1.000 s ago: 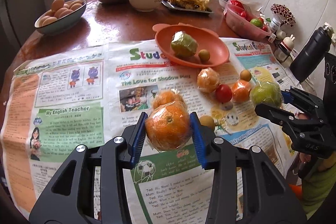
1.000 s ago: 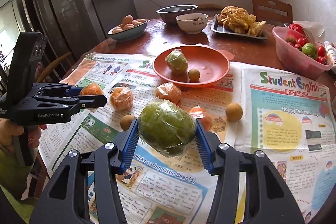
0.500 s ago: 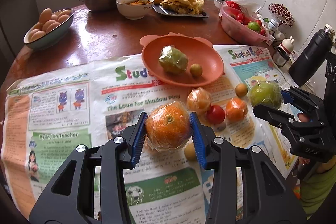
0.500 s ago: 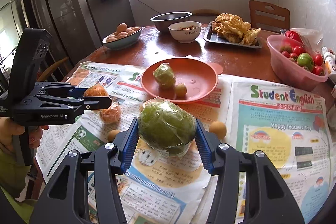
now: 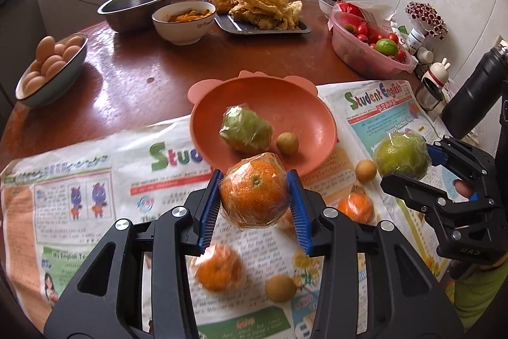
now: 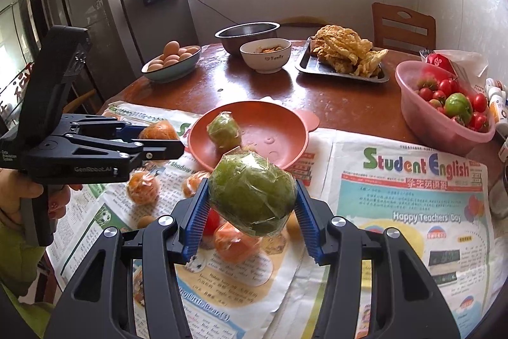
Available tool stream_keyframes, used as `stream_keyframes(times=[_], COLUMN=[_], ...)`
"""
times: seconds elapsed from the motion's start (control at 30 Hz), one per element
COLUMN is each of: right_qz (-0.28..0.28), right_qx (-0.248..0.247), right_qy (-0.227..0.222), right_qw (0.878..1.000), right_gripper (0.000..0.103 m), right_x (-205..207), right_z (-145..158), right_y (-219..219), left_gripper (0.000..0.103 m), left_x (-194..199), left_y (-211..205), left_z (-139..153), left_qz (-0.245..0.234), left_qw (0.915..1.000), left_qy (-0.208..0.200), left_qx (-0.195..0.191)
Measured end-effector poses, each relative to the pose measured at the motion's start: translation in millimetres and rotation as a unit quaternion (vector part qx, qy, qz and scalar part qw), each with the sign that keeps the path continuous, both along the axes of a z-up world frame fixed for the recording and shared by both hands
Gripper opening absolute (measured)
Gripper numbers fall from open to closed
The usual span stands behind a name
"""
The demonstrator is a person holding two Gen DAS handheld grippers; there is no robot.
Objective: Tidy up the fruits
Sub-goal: 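Carry the bagged mandarin and green bagged fruit over the orange plate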
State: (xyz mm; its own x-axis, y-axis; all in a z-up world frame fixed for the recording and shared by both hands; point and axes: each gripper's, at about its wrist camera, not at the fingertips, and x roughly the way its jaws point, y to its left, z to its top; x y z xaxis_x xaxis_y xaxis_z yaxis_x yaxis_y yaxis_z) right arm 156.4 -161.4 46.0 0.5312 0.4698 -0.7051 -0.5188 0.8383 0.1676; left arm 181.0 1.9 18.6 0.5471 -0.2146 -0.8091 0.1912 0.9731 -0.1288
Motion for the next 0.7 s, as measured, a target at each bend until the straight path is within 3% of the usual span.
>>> stream_keyframes(times=[0.7], right_qz=[0.016], right_qx=[-0.030], right_qy=[0.001], right_qw=[0.999], right_gripper=[0.050], right_x=[60], right_z=[-8], right_y=[18], left_gripper=[0.033], left_x=[45], left_y=[-1], left_z=[-24], left_qz=[0.002], left_qw=[0.9994], left_qy=[0.024], left_qx=[0.025])
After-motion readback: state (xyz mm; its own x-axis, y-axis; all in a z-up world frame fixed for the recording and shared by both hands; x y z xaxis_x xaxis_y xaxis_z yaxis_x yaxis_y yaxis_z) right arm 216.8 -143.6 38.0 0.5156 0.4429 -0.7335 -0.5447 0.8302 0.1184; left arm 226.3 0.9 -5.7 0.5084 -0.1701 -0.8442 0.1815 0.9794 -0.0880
